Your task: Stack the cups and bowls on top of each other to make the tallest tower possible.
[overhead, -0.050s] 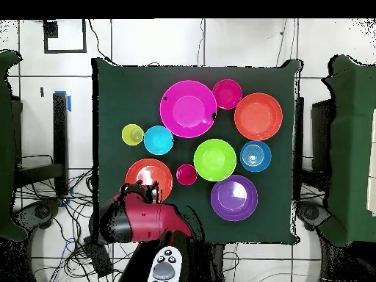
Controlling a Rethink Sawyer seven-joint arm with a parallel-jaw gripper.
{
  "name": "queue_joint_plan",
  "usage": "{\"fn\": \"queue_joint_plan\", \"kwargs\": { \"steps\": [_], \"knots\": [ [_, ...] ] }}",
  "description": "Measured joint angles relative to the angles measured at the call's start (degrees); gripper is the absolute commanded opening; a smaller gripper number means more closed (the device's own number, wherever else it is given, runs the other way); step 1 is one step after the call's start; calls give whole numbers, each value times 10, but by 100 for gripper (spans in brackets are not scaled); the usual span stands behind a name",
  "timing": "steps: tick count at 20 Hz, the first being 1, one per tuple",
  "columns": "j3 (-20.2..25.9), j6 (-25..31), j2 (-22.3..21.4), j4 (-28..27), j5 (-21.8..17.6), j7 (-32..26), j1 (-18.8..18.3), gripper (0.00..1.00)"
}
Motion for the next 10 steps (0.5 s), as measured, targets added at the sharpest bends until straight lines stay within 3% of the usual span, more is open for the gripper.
{"fn": "queue_joint_plan", "kwargs": {
  "steps": [10],
  "knots": [
    [-14, 0, 12, -7, 0, 0, 9, 100]
  ]
}}
